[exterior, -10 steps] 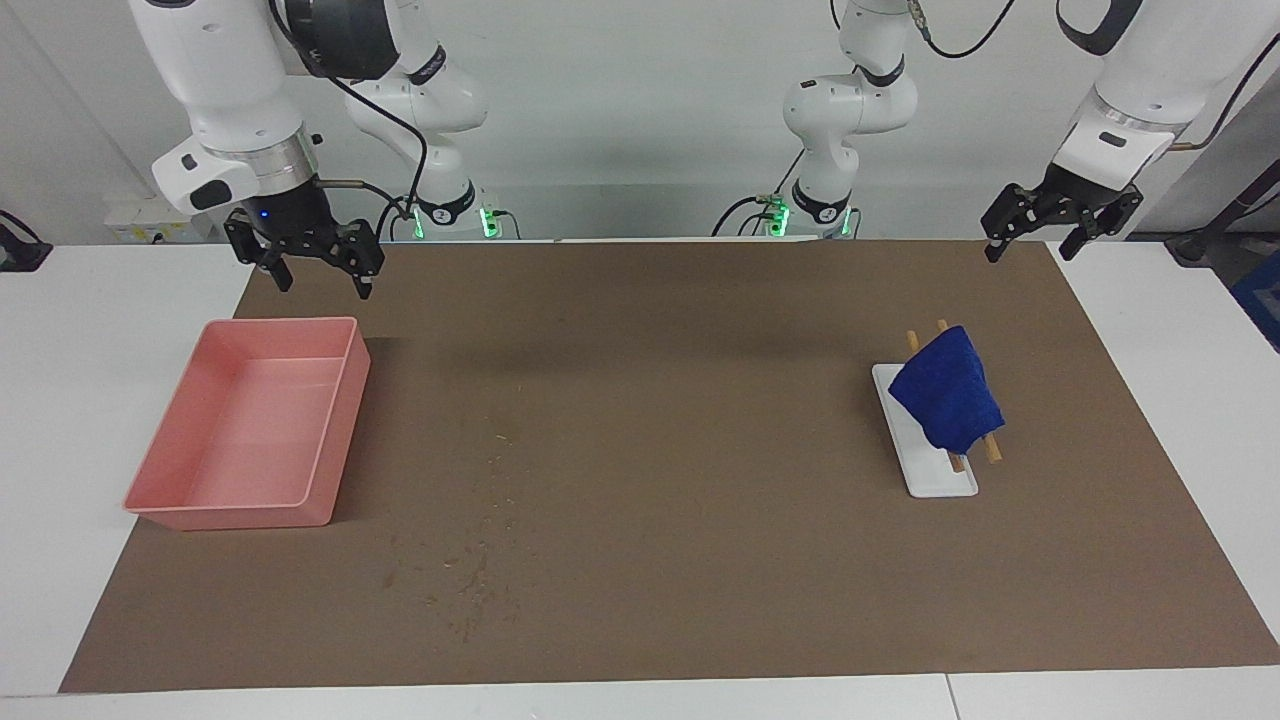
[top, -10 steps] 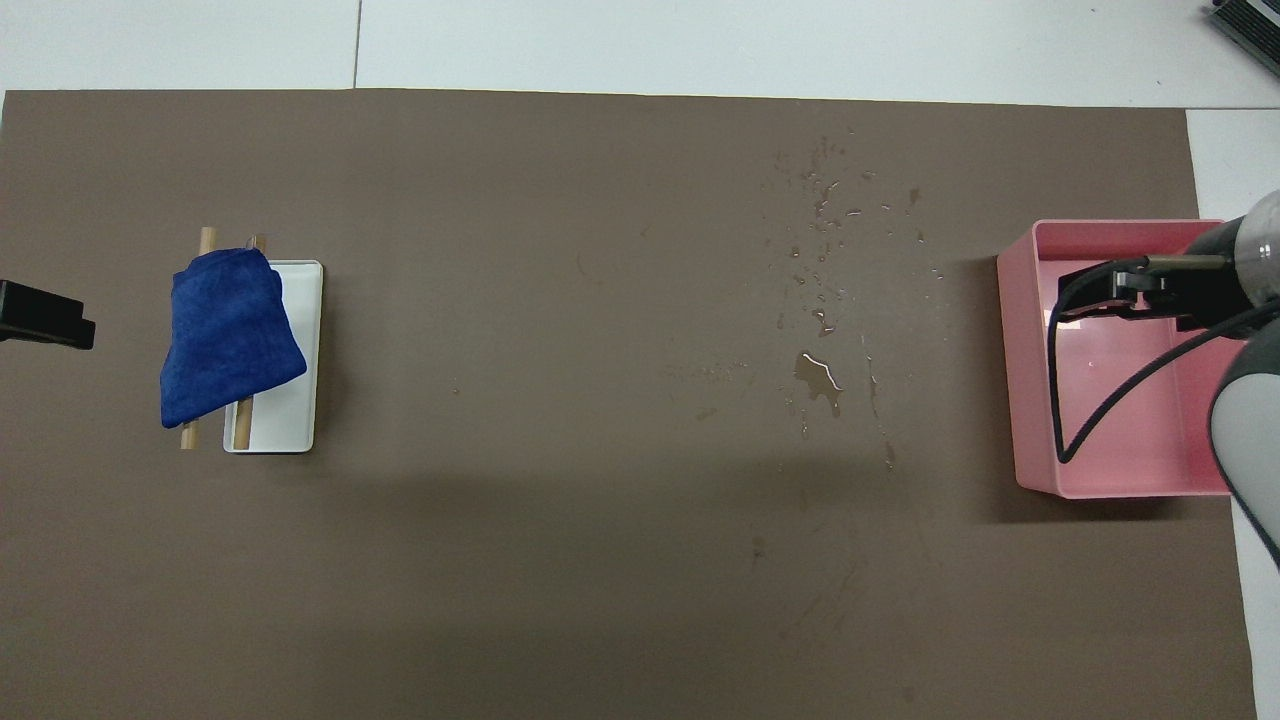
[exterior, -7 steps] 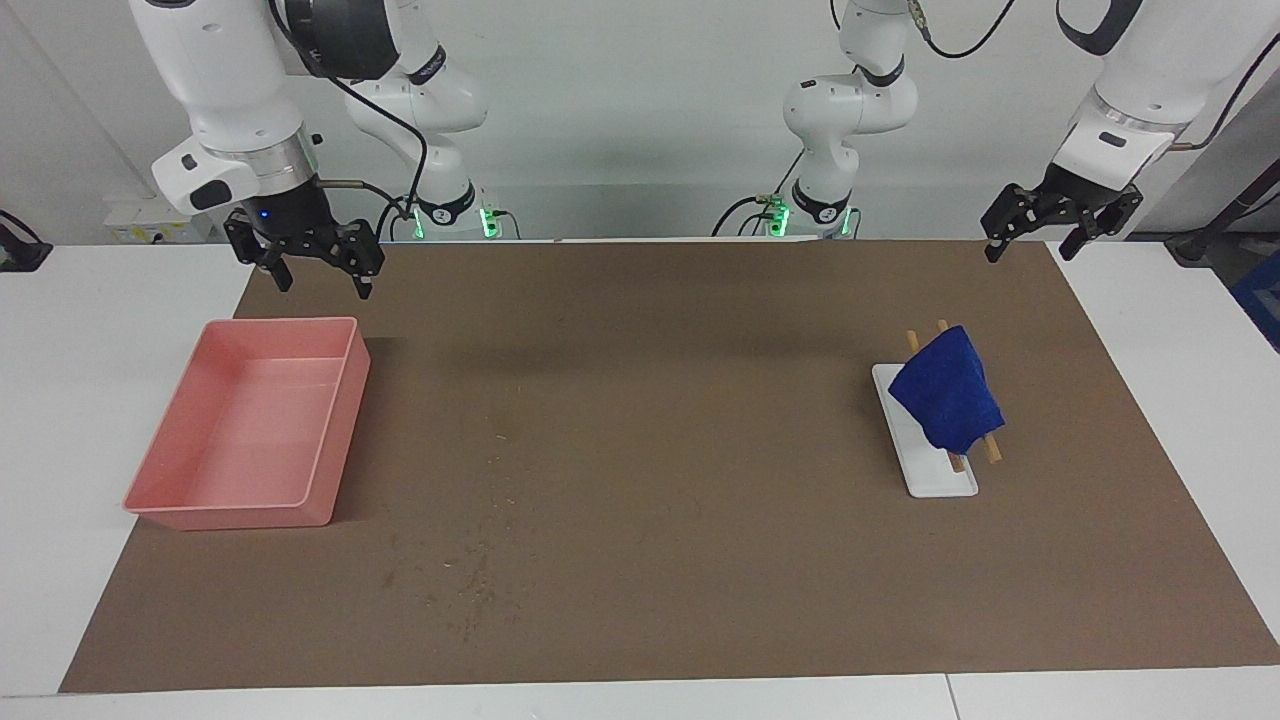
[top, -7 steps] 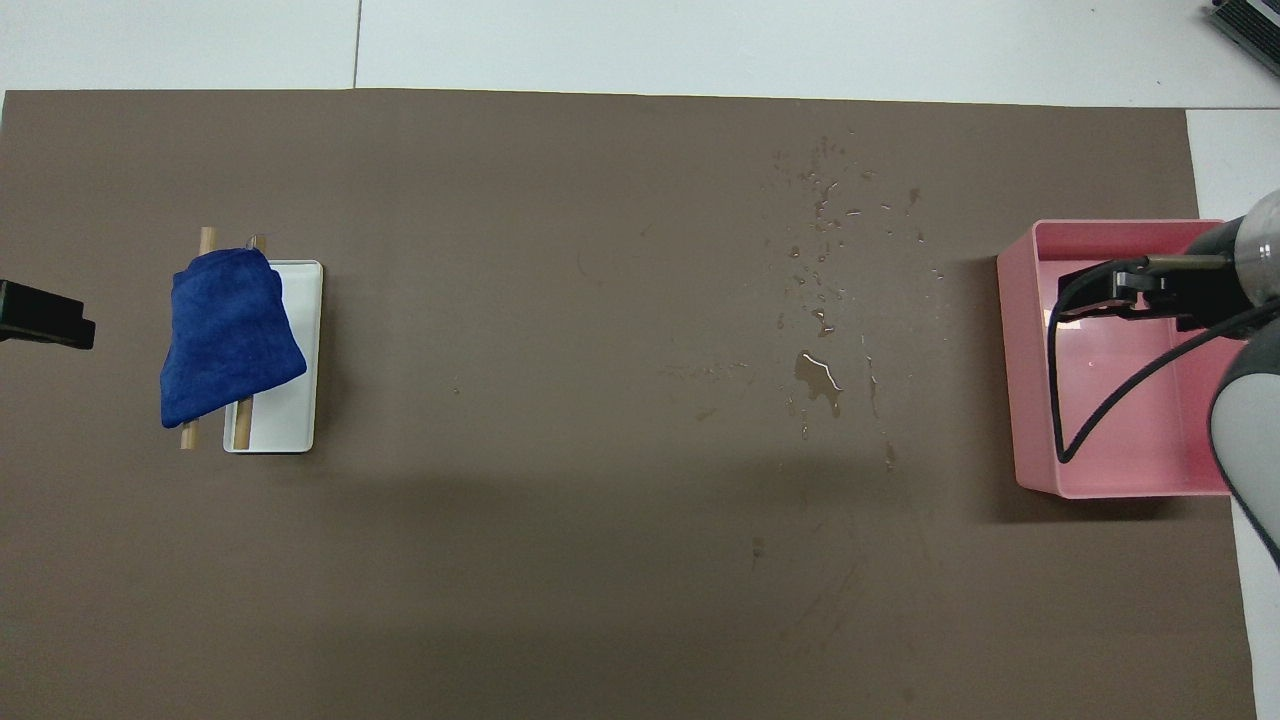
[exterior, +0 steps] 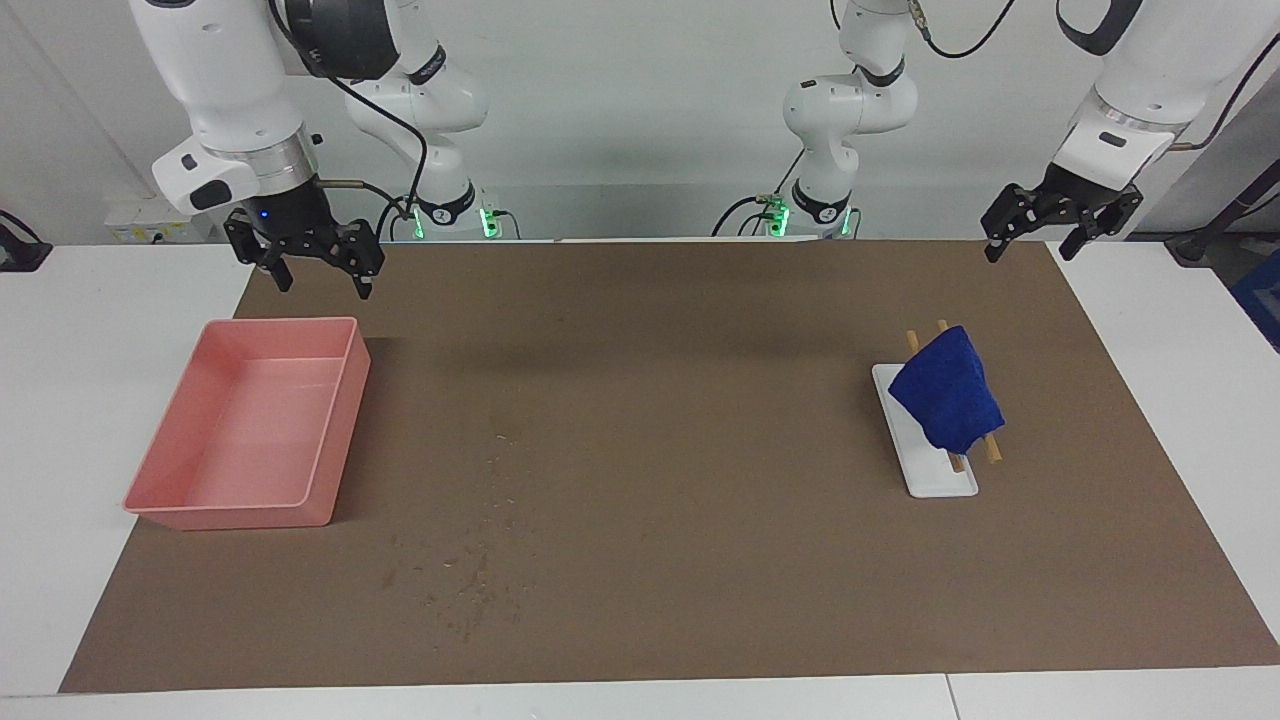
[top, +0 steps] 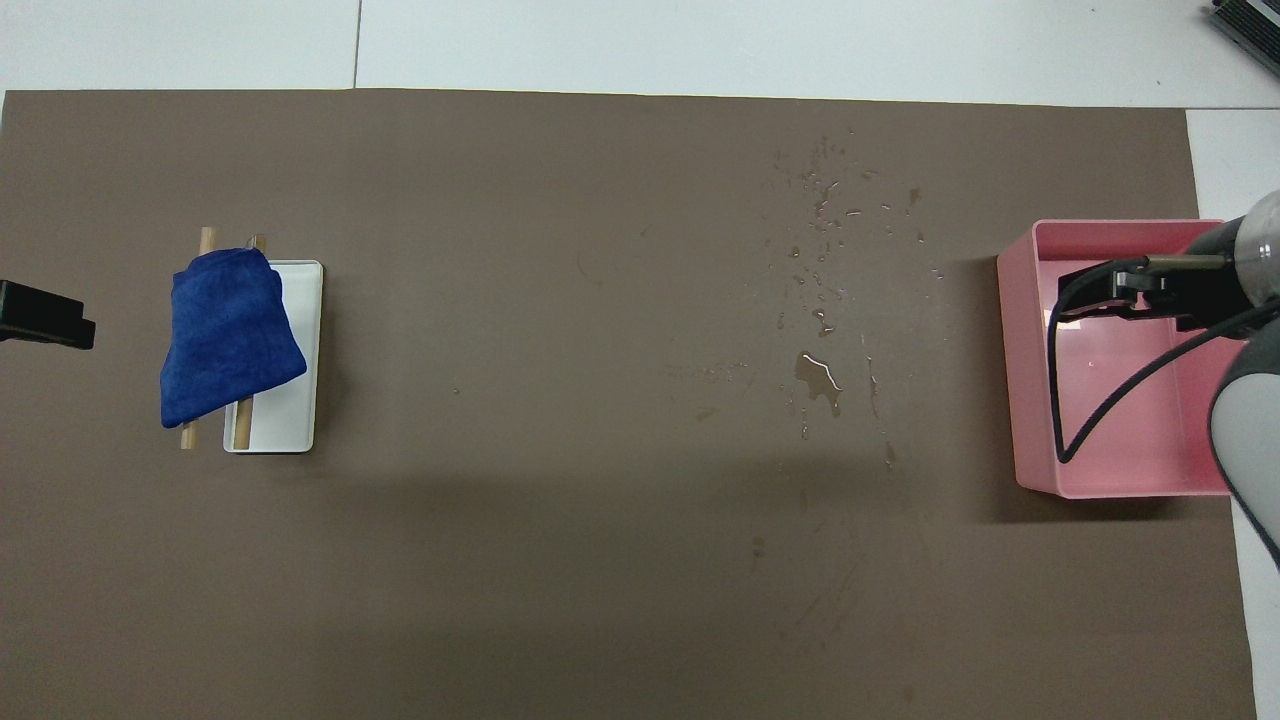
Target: Wipe water with towel using both arms
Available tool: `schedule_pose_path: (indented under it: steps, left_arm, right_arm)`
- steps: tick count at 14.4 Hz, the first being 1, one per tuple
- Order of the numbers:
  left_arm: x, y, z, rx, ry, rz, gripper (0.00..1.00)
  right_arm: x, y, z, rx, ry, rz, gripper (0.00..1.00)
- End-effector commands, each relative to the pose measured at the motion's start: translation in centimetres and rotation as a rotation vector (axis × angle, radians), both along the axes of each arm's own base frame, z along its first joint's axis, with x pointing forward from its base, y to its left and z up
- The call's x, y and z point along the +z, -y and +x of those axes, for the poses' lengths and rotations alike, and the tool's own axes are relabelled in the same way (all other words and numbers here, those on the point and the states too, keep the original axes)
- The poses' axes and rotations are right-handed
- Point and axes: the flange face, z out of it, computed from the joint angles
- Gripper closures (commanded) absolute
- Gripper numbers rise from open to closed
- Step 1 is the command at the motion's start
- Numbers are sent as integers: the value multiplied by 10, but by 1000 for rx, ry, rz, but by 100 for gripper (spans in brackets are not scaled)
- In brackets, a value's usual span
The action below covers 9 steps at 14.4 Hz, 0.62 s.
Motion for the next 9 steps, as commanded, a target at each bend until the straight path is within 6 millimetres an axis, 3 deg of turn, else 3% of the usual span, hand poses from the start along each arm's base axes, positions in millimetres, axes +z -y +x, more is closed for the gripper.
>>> schedule_pose_path:
  steps: [1,9]
  left_arm:
    - [0,1,-6,-10,14,21,0]
    - [-1,0,-6,-3,14,19,0]
  right_arm:
    - [1,3,-1,6,-12,7,0]
    - [1,3,-1,6,-12,7,0]
